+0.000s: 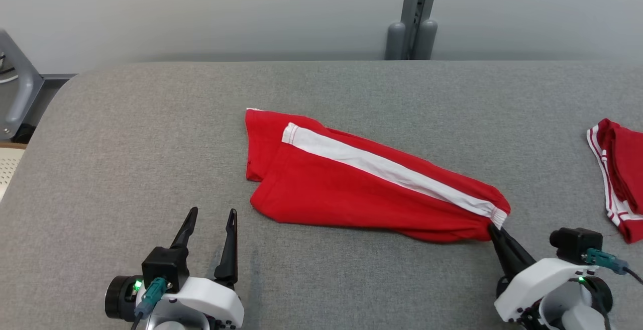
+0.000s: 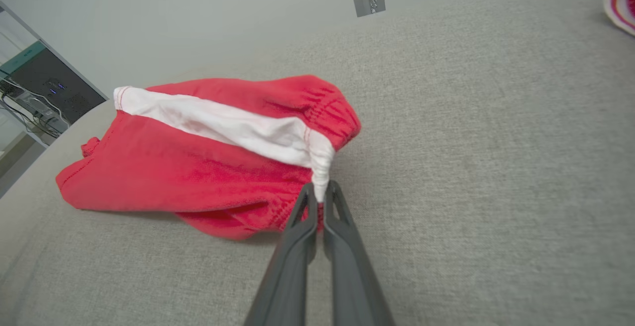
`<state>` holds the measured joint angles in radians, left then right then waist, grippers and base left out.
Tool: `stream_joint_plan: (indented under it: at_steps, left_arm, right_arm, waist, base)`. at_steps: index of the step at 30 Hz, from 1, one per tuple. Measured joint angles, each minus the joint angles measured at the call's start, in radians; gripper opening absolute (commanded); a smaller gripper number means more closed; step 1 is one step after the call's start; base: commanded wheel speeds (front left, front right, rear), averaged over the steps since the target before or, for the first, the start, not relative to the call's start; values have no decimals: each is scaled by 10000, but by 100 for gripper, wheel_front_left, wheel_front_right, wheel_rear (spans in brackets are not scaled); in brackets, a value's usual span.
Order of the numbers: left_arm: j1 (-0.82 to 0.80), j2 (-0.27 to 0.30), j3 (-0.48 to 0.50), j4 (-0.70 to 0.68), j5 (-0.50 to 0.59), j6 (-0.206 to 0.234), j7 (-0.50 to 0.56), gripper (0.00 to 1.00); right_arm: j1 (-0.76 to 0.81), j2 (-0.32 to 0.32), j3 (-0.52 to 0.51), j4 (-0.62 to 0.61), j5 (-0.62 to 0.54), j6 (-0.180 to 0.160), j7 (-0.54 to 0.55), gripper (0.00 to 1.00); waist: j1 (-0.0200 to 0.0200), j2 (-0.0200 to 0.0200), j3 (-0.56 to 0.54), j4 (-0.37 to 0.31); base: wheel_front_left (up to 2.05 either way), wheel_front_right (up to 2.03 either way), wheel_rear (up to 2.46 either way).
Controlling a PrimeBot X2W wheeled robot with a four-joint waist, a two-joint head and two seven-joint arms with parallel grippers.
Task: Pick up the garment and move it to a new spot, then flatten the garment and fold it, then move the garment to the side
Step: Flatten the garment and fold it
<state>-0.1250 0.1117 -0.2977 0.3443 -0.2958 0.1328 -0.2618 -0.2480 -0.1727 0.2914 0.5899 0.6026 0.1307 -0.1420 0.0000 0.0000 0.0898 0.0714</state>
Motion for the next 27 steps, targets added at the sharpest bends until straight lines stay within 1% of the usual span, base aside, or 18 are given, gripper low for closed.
stream_joint_plan:
  at_steps: [3,8,10,13,16,21,22,23,24,25,26,27]
  left_arm:
    - [4,6,63,12,35,-15,0,100]
    - [3,-2,105,17,75,-82,0,100]
    - [3,-4,117,19,109,-86,0,100]
    - [-3,-19,123,19,144,-100,0,100]
    - [-17,-33,127,33,180,-132,0,100]
    - [-36,-73,121,96,217,-182,0,100]
    - [-41,-77,121,111,219,-188,0,100]
    - [-45,-81,123,128,219,-190,0,100]
    - [-50,-86,125,136,226,-203,0,100]
    - [-51,-96,127,138,230,-215,0,100]
    - [-52,-111,136,142,232,-217,0,100]
    - [-52,-115,144,144,238,-219,0,100]
  right_arm:
    - [340,-583,86,-558,288,0,391,0]
    - [795,-1356,146,-1250,934,0,1035,0]
    - [886,-1697,102,-1329,1108,2,1218,0]
    - [924,-2138,-174,-1160,1074,0,1164,0]
    - [825,-2153,-430,-869,894,0,920,0]
    - [646,-1854,-543,-476,527,0,583,0]
    - [620,-1797,-543,-389,451,0,512,8]
    - [588,-1758,-545,-320,399,0,453,22]
    - [553,-1724,-569,-268,370,0,372,40]
    - [521,-1678,-616,-224,370,0,280,53]
    - [503,-1605,-669,-115,343,0,174,84]
    - [500,-1584,-681,-65,303,0,148,100]
  waist:
    - [0,0,-11,-145]
    - [0,0,18,-286]
    - [-1,0,50,-322]
    - [0,0,111,-348]
    - [0,0,161,-353]
    - [0,0,196,-336]
    - [0,0,197,-333]
    - [0,0,194,-332]
    - [0,0,190,-333]
    - [0,0,185,-337]
    - [0,0,170,-347]
    - [0,0,161,-353]
  base:
    - [0,0,0]
    - [0,0,0]
    - [0,0,0]
    - [0,0,0]
    - [0,0,0]
    - [0,0,0]
    - [0,0,0]
    - [0,0,0]
    - [0,0,0]
    - [0,0,0]
    - [0,0,0]
    - [0,0,0]
